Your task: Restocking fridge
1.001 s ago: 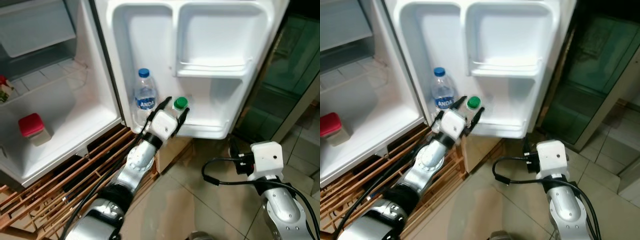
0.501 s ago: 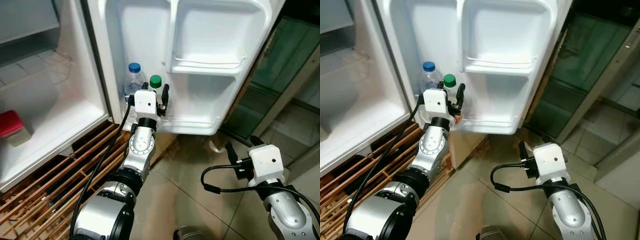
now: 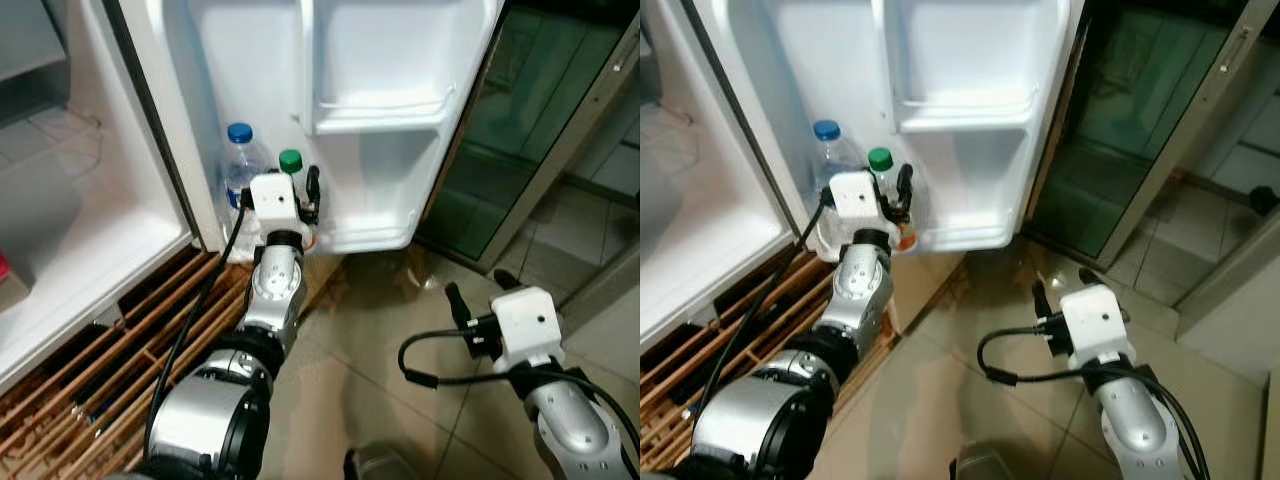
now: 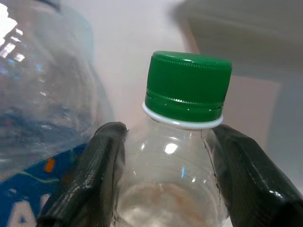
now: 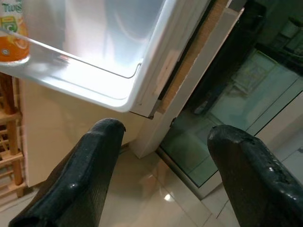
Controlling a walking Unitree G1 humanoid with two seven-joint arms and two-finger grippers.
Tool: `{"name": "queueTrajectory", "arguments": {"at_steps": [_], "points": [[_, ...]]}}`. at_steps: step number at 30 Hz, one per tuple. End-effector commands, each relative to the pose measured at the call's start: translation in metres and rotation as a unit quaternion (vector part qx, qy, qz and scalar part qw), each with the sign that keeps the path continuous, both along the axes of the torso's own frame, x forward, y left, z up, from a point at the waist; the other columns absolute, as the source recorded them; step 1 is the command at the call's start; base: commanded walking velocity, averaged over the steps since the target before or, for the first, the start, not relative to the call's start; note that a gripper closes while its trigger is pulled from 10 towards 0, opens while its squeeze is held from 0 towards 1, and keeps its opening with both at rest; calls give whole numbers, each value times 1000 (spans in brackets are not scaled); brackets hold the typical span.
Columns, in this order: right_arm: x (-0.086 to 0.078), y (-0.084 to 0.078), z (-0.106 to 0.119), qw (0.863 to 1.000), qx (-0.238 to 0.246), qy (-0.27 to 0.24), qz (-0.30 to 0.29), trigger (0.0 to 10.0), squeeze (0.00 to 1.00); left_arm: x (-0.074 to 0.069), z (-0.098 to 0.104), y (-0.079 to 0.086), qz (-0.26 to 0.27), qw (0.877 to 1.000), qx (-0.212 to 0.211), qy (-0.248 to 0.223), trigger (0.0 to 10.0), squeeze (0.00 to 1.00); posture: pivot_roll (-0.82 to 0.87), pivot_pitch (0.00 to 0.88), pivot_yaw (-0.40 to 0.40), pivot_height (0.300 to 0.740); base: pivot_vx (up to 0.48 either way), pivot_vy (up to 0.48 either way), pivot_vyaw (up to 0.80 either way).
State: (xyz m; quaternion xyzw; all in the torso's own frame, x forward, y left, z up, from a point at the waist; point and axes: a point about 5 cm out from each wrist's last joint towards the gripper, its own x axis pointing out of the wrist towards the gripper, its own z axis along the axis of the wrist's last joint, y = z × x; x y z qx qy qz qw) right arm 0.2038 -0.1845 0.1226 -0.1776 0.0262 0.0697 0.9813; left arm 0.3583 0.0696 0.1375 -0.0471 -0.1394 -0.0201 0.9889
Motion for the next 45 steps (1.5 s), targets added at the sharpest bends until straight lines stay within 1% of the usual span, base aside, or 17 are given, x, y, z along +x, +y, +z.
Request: {"name": "queueTrajectory", "arguments": {"at_steps": [1, 6, 7, 9, 10, 11, 15, 19, 23, 27, 31, 33, 36, 38, 41, 42, 45], "points": [[0, 4, 3, 1000, -5, -9, 8, 10000, 125, 0, -4, 6, 18, 1000, 13, 6, 10000, 0, -438, 91, 30, 740, 0, 0, 0], [2, 6, 2, 1000, -4, -9, 8, 10000, 129, 2, -8, 10, 31, 999, 2, 30, 10000, 0, -433, 86, 34, 740, 0, 0, 0], [2, 7, 1, 1000, -4, -9, 7, 10000, 125, 2, -15, 12, 37, 998, 7, 57, 10000, 0, -431, 85, 38, 740, 0, 0, 0], [3, 7, 1, 1000, -3, -9, 6, 10000, 129, 2, -17, 12, 39, 997, 12, 66, 10000, 0, -430, 82, 40, 740, 0, 0, 0], [3, 7, -1, 1000, -1, -9, 2, 10000, 129, 2, -19, 13, 32, 996, 32, 72, 10000, 0, -426, 81, 42, 740, 0, 0, 0], [2, 7, -2, 1000, 1, -8, 0, 10000, 125, 2, -20, 13, 29, 996, 37, 72, 10000, 1000, -426, 81, 42, 740, 0, 0, 0], [2, 7, -3, 1000, 2, -6, -2, 10000, 129, 1, -16, 5, 2, 996, 74, 50, 10000, 1000, -422, 80, 41, 740, 0, 0, 0], [3, 6, -4, 1000, 1, -5, -3, 10000, 129, 0, -12, -1, 3, 994, 102, 38, 10000, 1000, -413, 76, 40, 740, 0, 0, 0], [4, 6, -5, 1000, 3, -4, -3, 10000, 129, 0, -11, 1, 3, 992, 120, 36, 10000, 1000, -402, 71, 43, 740, 0, 0, 0], [4, 7, -7, 1000, 4, -2, -3, 10000, 129, 1, -2, 13, 16, 991, 132, 20, 10000, 1000, -385, 56, 48, 740, 0, 0, 0], [6, 6, -8, 1000, 6, -1, -4, 10000, 125, 2, 12, 24, 35, 991, 128, -2, 10000, 1000, -379, 50, 48, 740, 0, 0, 0], [7, 6, -9, 1000, 8, -1, -5, 10000, 129, 2, 22, 30, 45, 991, 124, -17, 10000, 1000, -361, 36, 46, 740, 0, 0, 0], [12, 6, -10, 1000, 12, -2, -3, 10000, 125, 1, 50, 40, 47, 988, 130, -63, 10000, 1000, -340, 18, 42, 740, 0, 0, 0], [16, 6, -12, 1000, 20, 1, -3, 10000, 129, 1, 63, 49, 50, 987, 133, -73, 10000, 1000, -326, 8, 43, 740, 0, 0, 0], [19, 7, -13, 1000, 22, 2, -1, 10000, 125, -3, 66, 59, 58, 992, 98, -52, 10000, 1000, -321, 1, 52, 740, 0, 0, 0], [19, 7, -13, 1000, 22, 2, -1, 10000, 125, -3, 66, 59, 58, 992, 98, -52, 10000, 1000, -321, 1, 52, 740, 0, 0, 0], [22, 7, -14, 999, 33, 2, -7, 10000, 118, -20, 55, 57, 24, 998, 65, 5, 10000, 1000, -293, 0, 59, 740, 0, 0, 0]]}}
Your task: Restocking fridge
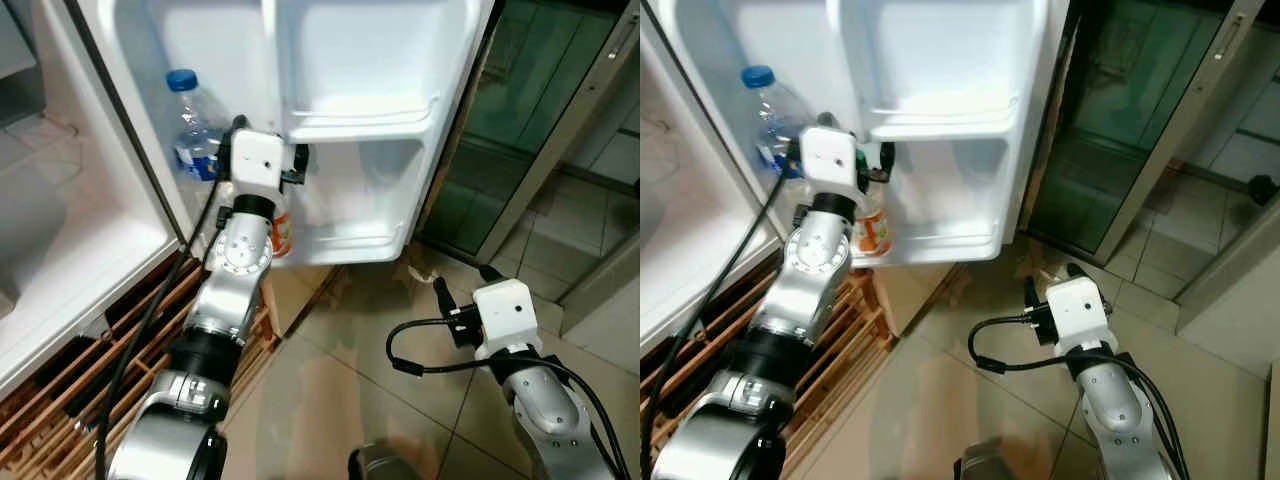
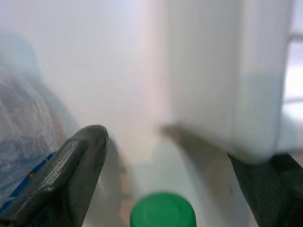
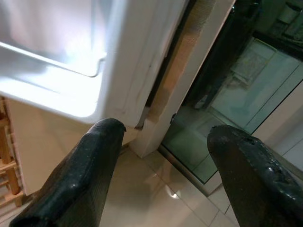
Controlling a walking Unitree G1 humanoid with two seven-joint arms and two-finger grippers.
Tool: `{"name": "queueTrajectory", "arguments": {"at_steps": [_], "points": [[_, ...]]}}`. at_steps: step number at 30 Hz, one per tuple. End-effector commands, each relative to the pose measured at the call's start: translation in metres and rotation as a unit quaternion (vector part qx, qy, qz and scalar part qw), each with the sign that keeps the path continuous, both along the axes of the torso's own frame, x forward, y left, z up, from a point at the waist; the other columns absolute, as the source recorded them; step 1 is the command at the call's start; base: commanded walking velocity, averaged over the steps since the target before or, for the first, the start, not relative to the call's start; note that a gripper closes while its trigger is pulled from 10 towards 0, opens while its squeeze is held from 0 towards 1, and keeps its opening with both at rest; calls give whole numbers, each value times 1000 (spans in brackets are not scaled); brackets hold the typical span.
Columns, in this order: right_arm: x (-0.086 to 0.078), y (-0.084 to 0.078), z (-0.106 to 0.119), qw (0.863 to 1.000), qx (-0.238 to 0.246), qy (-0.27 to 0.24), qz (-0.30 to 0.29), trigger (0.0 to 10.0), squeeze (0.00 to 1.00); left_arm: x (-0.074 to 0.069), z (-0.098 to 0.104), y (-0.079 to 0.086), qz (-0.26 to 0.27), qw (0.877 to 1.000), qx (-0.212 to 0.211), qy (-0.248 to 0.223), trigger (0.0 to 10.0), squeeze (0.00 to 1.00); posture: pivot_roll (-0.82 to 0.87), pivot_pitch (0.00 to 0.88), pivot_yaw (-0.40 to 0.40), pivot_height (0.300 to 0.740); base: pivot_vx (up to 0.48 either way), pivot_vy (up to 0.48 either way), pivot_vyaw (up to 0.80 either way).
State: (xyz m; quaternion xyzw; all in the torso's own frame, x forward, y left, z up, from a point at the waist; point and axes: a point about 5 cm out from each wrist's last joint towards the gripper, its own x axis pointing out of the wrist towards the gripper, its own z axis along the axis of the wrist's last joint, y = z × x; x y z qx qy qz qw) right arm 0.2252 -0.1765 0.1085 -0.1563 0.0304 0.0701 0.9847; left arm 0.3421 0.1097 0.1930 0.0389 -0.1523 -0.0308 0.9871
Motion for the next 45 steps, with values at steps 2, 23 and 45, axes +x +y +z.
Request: {"name": "queueTrajectory", "arguments": {"at_steps": [2, 23, 45], "points": [[3, -2, -3, 1000, 24, 2, -12, 10000, 122, -12, -14, 14, 5, 998, -26, 59, 10000, 1000, -277, 0, 57, 740, 0, 0, 0], [5, -9, -6, 1000, 12, 2, -6, 10000, 122, -34, -65, -8, -93, 981, -20, 167, 10000, 1000, -280, 0, 14, 740, 0, 0, 0], [9, -1, -7, 1000, 16, 1, 11, 10000, 125, -51, -36, -4, -143, 966, 14, 217, 10000, 1000, -214, 0, -6, 740, 0, 0, 0]]}}
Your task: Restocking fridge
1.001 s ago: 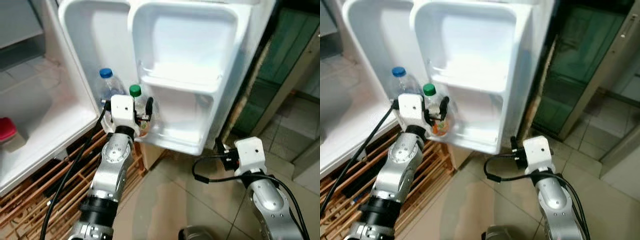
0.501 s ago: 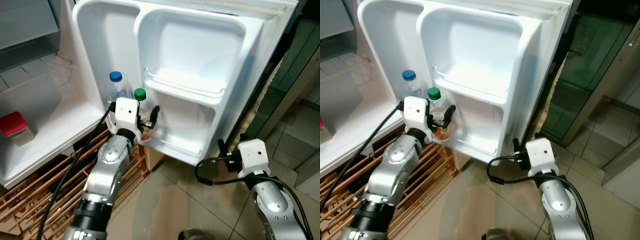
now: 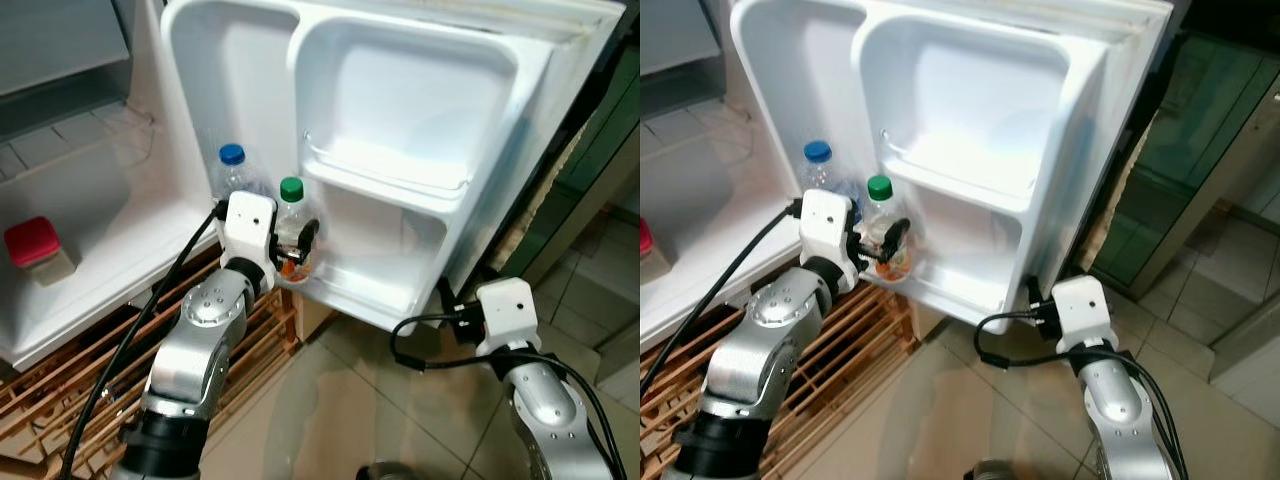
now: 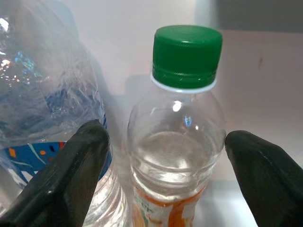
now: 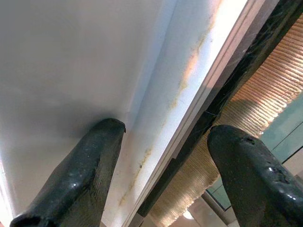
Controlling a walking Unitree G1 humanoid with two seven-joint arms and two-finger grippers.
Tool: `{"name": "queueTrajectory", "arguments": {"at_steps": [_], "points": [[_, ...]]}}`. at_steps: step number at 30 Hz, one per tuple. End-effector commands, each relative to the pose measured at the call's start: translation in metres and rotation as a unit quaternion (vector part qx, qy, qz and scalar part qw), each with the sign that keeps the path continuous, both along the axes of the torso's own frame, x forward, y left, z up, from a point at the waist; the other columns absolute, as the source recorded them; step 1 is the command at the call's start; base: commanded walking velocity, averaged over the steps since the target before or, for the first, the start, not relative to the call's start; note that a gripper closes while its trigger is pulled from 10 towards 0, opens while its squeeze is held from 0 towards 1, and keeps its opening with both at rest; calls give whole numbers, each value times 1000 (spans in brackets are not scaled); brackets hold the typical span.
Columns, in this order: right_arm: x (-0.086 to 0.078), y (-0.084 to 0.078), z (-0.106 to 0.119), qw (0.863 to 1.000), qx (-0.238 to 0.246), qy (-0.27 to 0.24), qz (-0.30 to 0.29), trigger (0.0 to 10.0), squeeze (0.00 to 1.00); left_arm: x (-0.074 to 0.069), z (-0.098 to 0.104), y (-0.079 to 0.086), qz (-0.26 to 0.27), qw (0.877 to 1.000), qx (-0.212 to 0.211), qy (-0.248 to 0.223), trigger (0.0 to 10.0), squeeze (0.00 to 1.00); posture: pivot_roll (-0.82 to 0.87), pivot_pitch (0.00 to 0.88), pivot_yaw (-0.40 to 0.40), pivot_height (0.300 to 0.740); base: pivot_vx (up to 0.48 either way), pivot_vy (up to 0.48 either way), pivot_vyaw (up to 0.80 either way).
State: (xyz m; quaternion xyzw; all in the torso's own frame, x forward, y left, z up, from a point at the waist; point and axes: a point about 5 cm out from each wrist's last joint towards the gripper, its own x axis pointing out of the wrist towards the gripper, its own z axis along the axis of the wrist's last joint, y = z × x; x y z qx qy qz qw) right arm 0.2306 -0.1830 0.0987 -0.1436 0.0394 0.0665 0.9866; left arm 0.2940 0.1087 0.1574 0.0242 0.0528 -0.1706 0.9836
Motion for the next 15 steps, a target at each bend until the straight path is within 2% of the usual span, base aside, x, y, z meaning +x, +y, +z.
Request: {"name": "queueTrajectory", "arguments": {"at_steps": [1, 4, 7, 8, 9, 10, 15], "points": [[4, 6, 3, 1000, 4, -9, 17, 10000, 125, -5, 1, -6, -21, 1000, -5, 12, 10000, 1000, -213, 0, -7, 740, 0, 0, 0], [5, 6, 3, 1000, 4, -9, 18, 10000, 122, -10, 3, -12, -43, 999, -3, 17, 10000, 1000, -209, 0, -5, 740, 0, 0, 0], [6, 6, 3, 1000, 4, -9, 17, 10000, 122, -17, 5, -11, -63, 997, 19, 28, 10000, 1000, -202, 0, -1, 740, 0, 0, 0], [6, 6, 2, 1000, 4, -9, 16, 10000, 122, -20, 7, -11, -71, 997, 27, 32, 10000, 965, -199, 0, 1, 740, 0, 0, 0], [5, 6, 2, 1000, 5, -9, 16, 10000, 122, -23, 8, -9, -76, 996, 35, 33, 10000, 718, -191, 0, 3, 740, 0, 0, 0], [5, 7, 2, 1000, 5, -9, 16, 10000, 122, -25, 9, -8, -84, 995, 40, 35, 10000, 0, -189, 0, 3, 740, 0, 0, 0], [6, 7, 1, 1000, 7, -8, 16, 10000, 125, -29, 18, 0, -90, 994, 58, 28, 10000, 0, -176, 0, 2, 740, 0, 0, 0]]}}
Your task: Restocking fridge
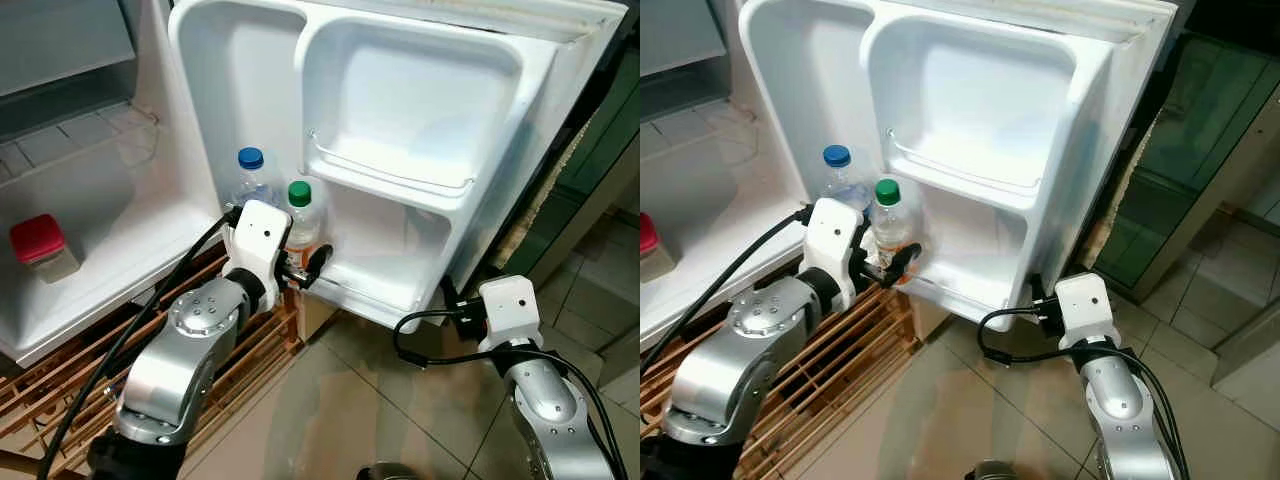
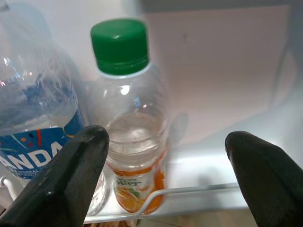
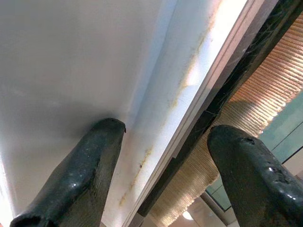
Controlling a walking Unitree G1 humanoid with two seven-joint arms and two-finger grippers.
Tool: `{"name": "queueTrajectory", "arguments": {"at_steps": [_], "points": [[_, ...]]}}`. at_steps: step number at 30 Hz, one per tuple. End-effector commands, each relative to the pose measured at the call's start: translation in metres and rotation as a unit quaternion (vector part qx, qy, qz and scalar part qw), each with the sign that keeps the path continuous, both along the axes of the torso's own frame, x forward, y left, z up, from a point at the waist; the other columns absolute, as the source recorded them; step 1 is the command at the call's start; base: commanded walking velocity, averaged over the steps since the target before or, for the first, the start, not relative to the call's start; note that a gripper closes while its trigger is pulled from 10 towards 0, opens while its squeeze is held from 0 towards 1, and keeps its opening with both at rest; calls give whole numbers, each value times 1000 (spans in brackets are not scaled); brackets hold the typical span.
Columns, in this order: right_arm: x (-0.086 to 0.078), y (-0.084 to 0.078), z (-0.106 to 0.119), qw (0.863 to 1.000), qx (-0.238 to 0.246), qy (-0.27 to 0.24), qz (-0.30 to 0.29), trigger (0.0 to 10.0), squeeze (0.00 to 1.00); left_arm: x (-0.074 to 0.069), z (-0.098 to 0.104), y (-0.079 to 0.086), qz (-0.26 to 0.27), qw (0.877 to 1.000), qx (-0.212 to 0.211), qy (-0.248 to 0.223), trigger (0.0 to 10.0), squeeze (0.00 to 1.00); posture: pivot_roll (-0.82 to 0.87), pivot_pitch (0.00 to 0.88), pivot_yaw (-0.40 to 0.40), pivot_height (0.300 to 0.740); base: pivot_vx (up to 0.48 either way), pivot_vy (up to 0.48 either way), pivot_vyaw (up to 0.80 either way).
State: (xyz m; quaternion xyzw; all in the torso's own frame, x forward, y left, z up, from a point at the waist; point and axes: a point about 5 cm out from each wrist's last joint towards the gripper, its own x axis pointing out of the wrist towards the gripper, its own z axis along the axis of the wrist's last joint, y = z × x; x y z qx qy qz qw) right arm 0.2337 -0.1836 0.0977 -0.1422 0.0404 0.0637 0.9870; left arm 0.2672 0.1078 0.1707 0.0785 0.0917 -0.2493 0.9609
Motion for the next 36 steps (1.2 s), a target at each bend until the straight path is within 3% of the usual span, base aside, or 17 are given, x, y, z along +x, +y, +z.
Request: {"name": "queueTrajectory", "arguments": {"at_steps": [1, 4, 6, 8, 13, 16, 20, 21, 23, 27, 36], "points": [[2, 8, 2, 1000, 6, -8, 19, 10000, 125, -3, 4, 1, -7, 1000, 1, -4, 10000, 0, -176, 0, 2, 740, 0, 0, 0], [5, 7, 1, 1000, 8, -9, 19, 10000, 122, 2, 12, 18, 21, 999, -3, -25, 10000, 0, -162, 0, 1, 740, 0, 0, 0], [5, 7, 1, 1000, 9, -9, 19, 10000, 122, 2, 14, 20, 25, 999, -14, -31, 10000, 0, -160, 0, 2, 740, 0, 0, 0], [8, 8, 1, 1000, 11, -10, 19, 10000, 125, 4, 19, 25, 39, 996, -59, -47, 10000, 0, -153, 0, 2, 740, 0, 0, 0], [9, 10, 1, 1000, 13, -10, 20, 10000, 122, 6, 18, 33, 68, 993, -72, -70, 10000, 0, -155, 0, 8, 740, 0, 0, 0], [8, 8, 1, 1000, 13, -12, 17, 10000, 122, -8, 4, 44, 70, 991, -98, -51, 10000, 0, -153, 0, 9, 740, 0, 0, 0], [7, 4, 1, 1000, 17, -12, 10, 10000, 122, -30, -13, 46, 35, 990, -132, -22, 10000, 0, -151, 0, 7, 740, 0, 0, 0], [7, 4, 1, 1000, 17, -12, 10, 10000, 122, -30, -13, 46, 35, 990, -132, -22, 10000, 0, -151, 0, 7, 740, 0, 0, 0], [7, -4, 5, 999, 43, -19, -20, 10000, 125, -38, -30, 57, 64, 986, -150, -20, 10000, 0, -150, 0, 7, 740, 0, 0, 0], [4, -6, 10, 998, 52, -28, -32, 10000, 125, -41, -40, 62, 93, 982, -164, -20, 10000, 0, -162, 0, 11, 740, 0, -82, 0], [-4, -6, 5, 998, 51, -24, -29, 10000, 129, -38, -39, 43, 46, 983, -172, -53, 10000, 0, -184, 0, 39, 740, 0, -480, 0]]}}
